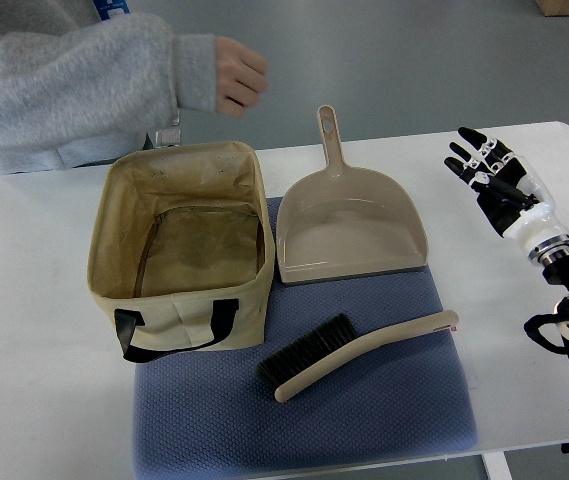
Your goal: Put pink broom in yellow bag with right hand
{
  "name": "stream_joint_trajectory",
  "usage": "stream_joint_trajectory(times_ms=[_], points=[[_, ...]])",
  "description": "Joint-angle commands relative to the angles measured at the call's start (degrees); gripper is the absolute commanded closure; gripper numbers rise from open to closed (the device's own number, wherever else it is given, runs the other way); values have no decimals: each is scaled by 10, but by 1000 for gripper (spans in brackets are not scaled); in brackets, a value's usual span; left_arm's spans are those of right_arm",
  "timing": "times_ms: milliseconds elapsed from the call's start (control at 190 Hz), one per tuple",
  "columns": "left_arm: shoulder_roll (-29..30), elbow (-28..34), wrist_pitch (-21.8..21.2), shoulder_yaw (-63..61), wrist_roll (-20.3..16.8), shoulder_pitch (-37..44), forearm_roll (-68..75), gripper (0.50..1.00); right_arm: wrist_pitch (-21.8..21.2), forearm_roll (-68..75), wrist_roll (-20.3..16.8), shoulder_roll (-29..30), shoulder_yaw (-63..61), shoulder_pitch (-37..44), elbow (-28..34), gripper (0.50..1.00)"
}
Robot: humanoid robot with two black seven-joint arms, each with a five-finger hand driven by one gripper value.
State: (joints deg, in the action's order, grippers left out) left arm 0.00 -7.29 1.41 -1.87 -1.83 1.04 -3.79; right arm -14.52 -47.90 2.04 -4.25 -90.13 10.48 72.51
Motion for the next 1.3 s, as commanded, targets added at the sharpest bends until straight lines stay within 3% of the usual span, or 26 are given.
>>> stream_joint_trajectory(times_ms=[0, 1028, 1297], points=[[0, 0, 0, 0, 0, -1, 0, 500, 0, 0, 1, -1, 0, 0, 0, 574], [0, 2, 0, -1, 0, 0, 0, 500, -3, 0, 0, -4, 4, 17, 0, 574], [0, 2, 0, -1, 0, 0, 0, 500, -21, -1, 0, -19, 5, 24, 1, 574]])
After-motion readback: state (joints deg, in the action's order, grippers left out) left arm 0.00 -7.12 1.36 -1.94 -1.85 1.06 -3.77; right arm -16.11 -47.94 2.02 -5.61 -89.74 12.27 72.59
